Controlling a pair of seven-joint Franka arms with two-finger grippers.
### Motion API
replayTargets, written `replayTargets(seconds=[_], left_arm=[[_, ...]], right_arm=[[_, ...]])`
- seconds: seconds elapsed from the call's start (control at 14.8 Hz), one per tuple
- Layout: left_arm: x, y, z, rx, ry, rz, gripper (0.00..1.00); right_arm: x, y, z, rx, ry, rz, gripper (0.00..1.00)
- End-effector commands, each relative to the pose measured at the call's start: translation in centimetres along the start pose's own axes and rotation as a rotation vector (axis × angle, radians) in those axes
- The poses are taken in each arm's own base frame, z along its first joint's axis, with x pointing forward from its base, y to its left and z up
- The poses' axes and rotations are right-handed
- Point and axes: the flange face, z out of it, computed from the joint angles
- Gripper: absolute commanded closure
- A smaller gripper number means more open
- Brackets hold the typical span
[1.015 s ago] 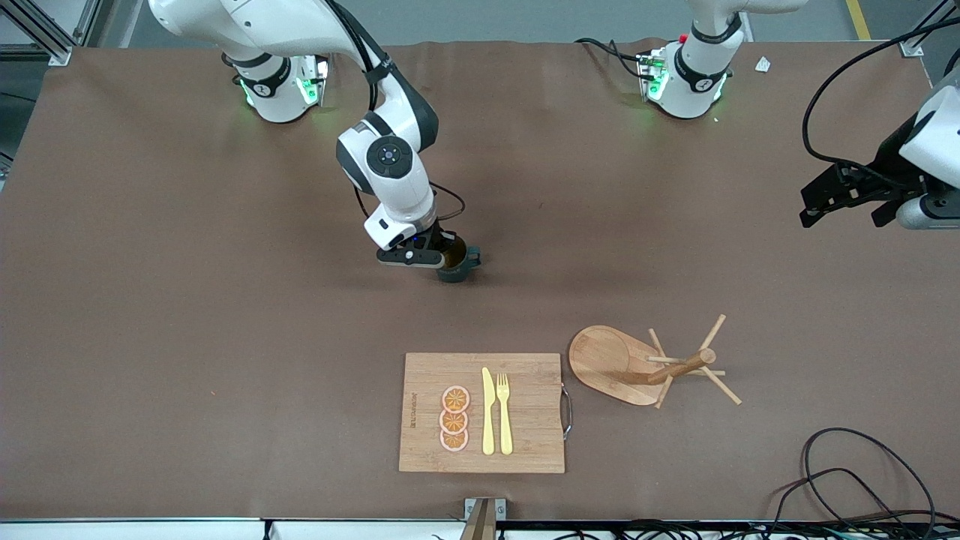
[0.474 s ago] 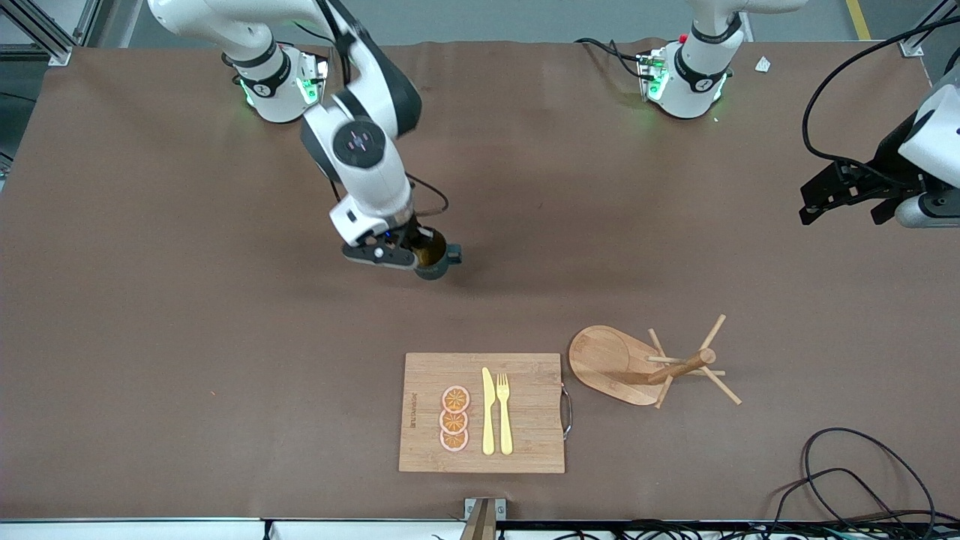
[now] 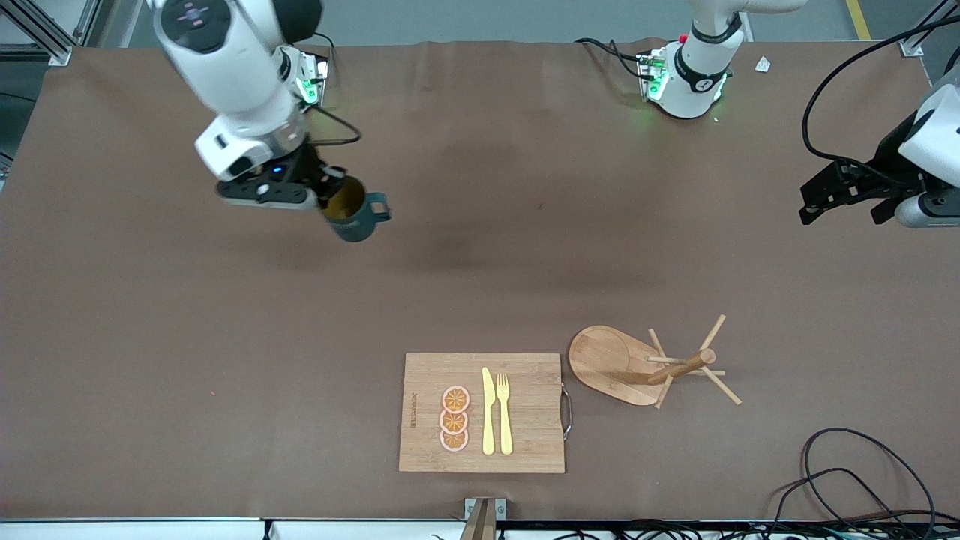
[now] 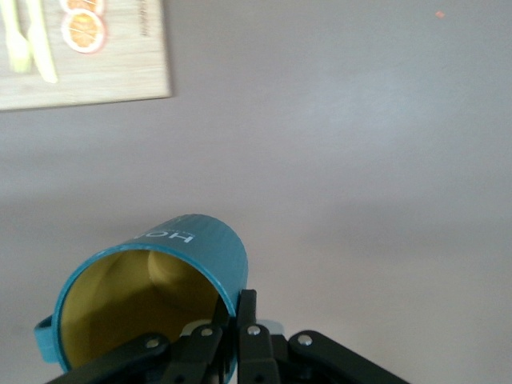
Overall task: Transfer cup from left to right arm and place
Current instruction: 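Lift the mug with the right gripper and carry it sideways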
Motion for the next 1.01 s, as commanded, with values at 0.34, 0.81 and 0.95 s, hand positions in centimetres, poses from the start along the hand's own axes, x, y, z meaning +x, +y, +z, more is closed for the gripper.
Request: replayTargets(seconds=[0.34, 0.81, 0.95], left_arm=[[-0.3, 0.1, -0.5, 0.000, -0.002, -0.004, 0.00], [-0.2, 0.1, -0.4, 0.001, -0.001, -0.002, 0.00], [-0.2, 0.1, -0.4, 0.001, -0.001, -0.002, 0.00]], right_arm=[[2.3, 10.2, 6.2, -0.066, -0.026, -0.330, 1.00], [1.5, 17.4, 11.8, -0.111, -0.092, -0.741, 1.00], [1.5, 20.3, 12.4, -0.096, -0.116, -0.874, 1.00]])
